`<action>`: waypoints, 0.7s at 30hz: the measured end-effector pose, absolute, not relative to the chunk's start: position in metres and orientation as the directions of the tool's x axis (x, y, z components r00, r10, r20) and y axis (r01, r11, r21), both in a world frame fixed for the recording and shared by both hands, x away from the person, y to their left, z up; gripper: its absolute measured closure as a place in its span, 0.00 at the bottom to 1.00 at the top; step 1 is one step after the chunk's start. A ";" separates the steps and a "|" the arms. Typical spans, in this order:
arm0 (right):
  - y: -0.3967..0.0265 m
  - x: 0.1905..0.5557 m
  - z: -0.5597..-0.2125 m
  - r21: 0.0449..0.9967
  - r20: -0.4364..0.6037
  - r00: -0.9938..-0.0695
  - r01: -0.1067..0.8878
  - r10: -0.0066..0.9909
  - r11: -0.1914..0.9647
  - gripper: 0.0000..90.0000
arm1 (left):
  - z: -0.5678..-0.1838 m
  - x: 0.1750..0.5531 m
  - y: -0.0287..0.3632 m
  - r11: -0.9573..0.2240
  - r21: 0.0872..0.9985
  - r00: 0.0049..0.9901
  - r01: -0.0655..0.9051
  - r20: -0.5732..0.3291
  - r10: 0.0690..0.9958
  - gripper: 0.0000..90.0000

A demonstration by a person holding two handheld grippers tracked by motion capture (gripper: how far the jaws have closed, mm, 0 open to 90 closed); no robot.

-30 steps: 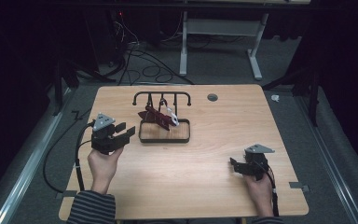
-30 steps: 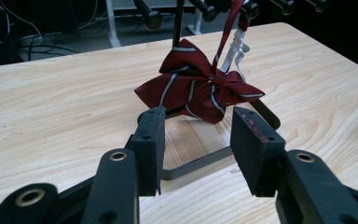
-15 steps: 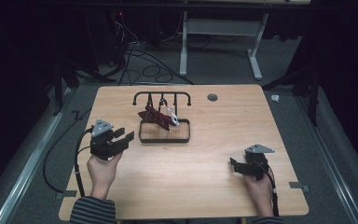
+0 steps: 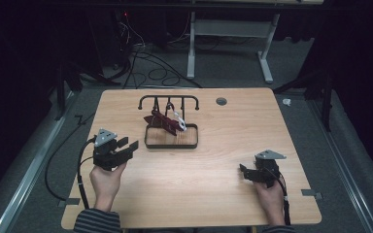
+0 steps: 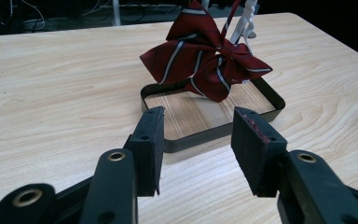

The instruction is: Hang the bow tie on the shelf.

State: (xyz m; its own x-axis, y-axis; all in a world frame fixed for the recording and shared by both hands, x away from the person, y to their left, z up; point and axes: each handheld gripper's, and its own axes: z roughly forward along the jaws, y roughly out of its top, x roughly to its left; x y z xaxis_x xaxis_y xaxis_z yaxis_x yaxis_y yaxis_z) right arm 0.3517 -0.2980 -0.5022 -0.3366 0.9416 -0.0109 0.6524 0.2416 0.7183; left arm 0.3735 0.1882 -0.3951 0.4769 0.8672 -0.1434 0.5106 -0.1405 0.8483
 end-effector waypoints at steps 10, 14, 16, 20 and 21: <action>-0.298 0.352 -0.502 0.719 -0.011 -0.336 0.652 0.942 0.241 0.30 | -0.402 0.370 0.193 -0.134 0.841 0.473 0.524 -0.156 0.867 0.60; -0.298 0.352 -0.502 0.719 -0.011 -0.336 0.652 0.942 0.241 0.30 | -0.406 0.367 0.196 -0.126 0.838 0.466 0.531 -0.164 0.869 0.60; -0.298 0.352 -0.502 0.719 -0.011 -0.336 0.652 0.942 0.241 0.30 | -0.408 0.367 0.197 -0.124 0.835 0.462 0.536 -0.167 0.871 0.60; -0.298 0.352 -0.502 0.719 -0.011 -0.336 0.652 0.942 0.241 0.30 | -0.412 0.366 0.199 -0.120 0.828 0.455 0.548 -0.175 0.873 0.60; -0.298 0.352 -0.502 0.719 -0.011 -0.336 0.652 0.942 0.241 0.30 | -0.414 0.366 0.199 -0.120 0.825 0.453 0.552 -0.176 0.874 0.60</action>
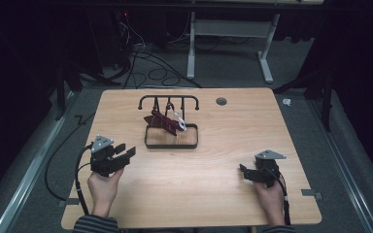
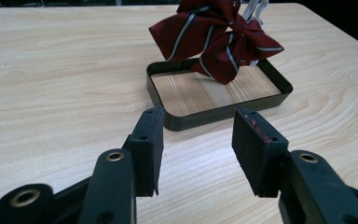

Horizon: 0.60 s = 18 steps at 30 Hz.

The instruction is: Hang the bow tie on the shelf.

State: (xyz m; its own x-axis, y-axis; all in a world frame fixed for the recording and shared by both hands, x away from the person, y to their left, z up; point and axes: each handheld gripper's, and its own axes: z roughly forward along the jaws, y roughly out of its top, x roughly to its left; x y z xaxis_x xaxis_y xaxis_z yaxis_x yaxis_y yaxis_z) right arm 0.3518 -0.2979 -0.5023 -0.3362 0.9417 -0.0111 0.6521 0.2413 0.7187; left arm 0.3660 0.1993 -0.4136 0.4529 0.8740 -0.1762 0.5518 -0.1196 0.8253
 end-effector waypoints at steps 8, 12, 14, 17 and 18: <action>-0.298 0.352 -0.502 0.719 -0.011 -0.336 0.652 0.942 0.241 0.30 | -0.422 0.365 0.200 -0.115 0.816 0.446 0.567 -0.187 0.875 0.60; -0.298 0.352 -0.502 0.719 -0.011 -0.336 0.652 0.942 0.241 0.30 | -0.425 0.366 0.200 -0.120 0.811 0.443 0.572 -0.182 0.878 0.59; -0.298 0.352 -0.502 0.719 -0.011 -0.336 0.652 0.942 0.241 0.30 | -0.426 0.365 0.200 -0.118 0.812 0.444 0.572 -0.185 0.877 0.59; -0.298 0.352 -0.502 0.719 -0.011 -0.336 0.652 0.942 0.241 0.30 | -0.430 0.365 0.201 -0.117 0.806 0.440 0.580 -0.190 0.878 0.59; -0.298 0.352 -0.502 0.719 -0.011 -0.336 0.652 0.942 0.241 0.30 | -0.431 0.365 0.202 -0.116 0.803 0.438 0.584 -0.192 0.878 0.59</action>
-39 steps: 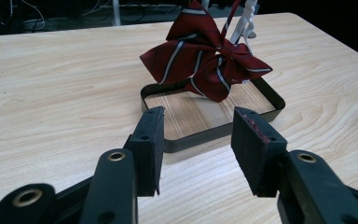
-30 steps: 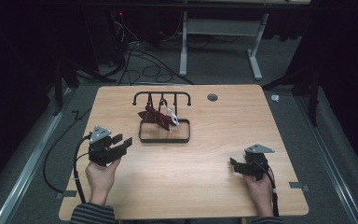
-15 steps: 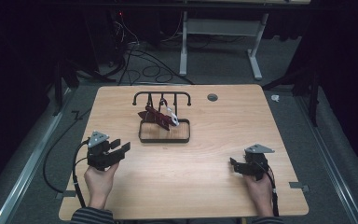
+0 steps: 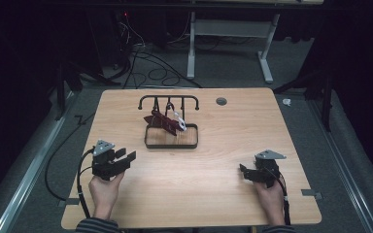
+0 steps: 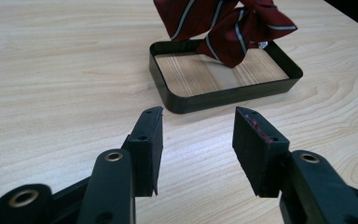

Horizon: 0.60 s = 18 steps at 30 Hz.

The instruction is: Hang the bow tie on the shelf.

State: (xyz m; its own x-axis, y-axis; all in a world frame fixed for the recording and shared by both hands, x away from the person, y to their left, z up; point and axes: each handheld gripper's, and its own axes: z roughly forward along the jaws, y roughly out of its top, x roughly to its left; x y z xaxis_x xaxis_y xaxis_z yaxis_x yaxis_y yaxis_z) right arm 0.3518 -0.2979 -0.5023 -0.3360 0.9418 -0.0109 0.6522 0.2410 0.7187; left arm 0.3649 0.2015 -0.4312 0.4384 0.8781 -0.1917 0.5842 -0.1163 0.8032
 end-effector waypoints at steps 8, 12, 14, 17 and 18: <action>-0.298 0.352 -0.502 0.719 -0.011 -0.336 0.652 0.942 0.241 0.30 | -0.441 0.365 0.201 -0.127 0.794 0.437 0.595 -0.187 0.880 0.59; -0.298 0.352 -0.502 0.719 -0.011 -0.336 0.652 0.942 0.241 0.30 | -0.446 0.366 0.202 -0.129 0.785 0.435 0.605 -0.191 0.880 0.59; -0.298 0.352 -0.502 0.719 -0.011 -0.336 0.652 0.942 0.241 0.30 | -0.448 0.366 0.202 -0.128 0.782 0.432 0.610 -0.193 0.881 0.59; -0.298 0.352 -0.502 0.719 -0.011 -0.336 0.652 0.942 0.241 0.30 | -0.452 0.365 0.202 -0.129 0.777 0.430 0.616 -0.194 0.882 0.59; -0.298 0.352 -0.502 0.719 -0.011 -0.336 0.652 0.942 0.241 0.30 | -0.452 0.365 0.202 -0.131 0.776 0.429 0.617 -0.192 0.883 0.59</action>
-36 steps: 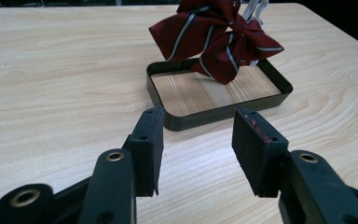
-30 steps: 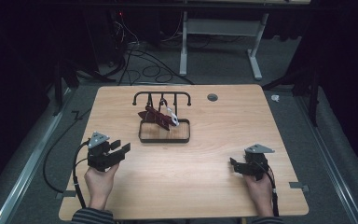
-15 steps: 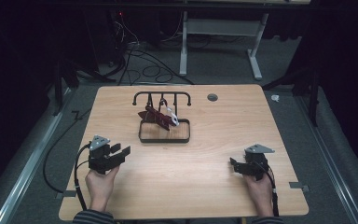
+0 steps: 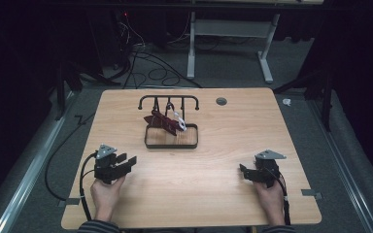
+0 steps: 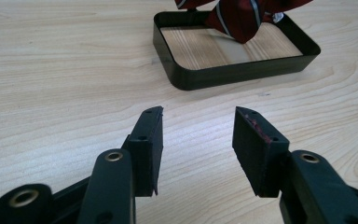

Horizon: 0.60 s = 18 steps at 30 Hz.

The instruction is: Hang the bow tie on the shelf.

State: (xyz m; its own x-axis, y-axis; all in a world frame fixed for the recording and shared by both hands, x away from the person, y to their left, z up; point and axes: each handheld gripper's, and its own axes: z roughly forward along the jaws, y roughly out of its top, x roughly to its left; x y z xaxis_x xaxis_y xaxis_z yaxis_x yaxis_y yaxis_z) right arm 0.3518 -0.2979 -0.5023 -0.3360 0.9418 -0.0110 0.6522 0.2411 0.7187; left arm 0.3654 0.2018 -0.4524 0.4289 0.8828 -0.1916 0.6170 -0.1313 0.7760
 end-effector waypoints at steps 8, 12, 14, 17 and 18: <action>-0.298 0.352 -0.502 0.719 -0.011 -0.336 0.652 0.942 0.241 0.30 | -0.459 0.366 0.202 -0.128 0.766 0.425 0.630 -0.202 0.882 0.59; -0.298 0.352 -0.502 0.719 -0.011 -0.336 0.652 0.942 0.241 0.30 | -0.462 0.367 0.202 -0.127 0.764 0.421 0.633 -0.201 0.884 0.59; -0.298 0.352 -0.502 0.718 -0.012 -0.337 0.652 0.941 0.243 0.30 | -0.463 0.367 0.202 -0.127 0.761 0.417 0.636 -0.201 0.886 0.59; -0.298 0.352 -0.502 0.718 -0.012 -0.337 0.652 0.941 0.243 0.30 | -0.466 0.368 0.201 -0.125 0.757 0.412 0.641 -0.202 0.889 0.59; -0.298 0.352 -0.502 0.718 -0.012 -0.337 0.652 0.941 0.243 0.30 | -0.467 0.369 0.201 -0.128 0.756 0.413 0.642 -0.200 0.888 0.59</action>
State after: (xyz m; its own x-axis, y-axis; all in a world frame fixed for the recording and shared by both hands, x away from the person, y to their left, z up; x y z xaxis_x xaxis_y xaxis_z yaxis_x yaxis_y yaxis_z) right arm 0.3518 -0.2980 -0.5023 -0.3372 0.9413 -0.0123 0.6519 0.2429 0.7184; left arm 0.3685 0.2013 -0.4669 0.4129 0.8885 -0.2004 0.6422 -0.1280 0.7558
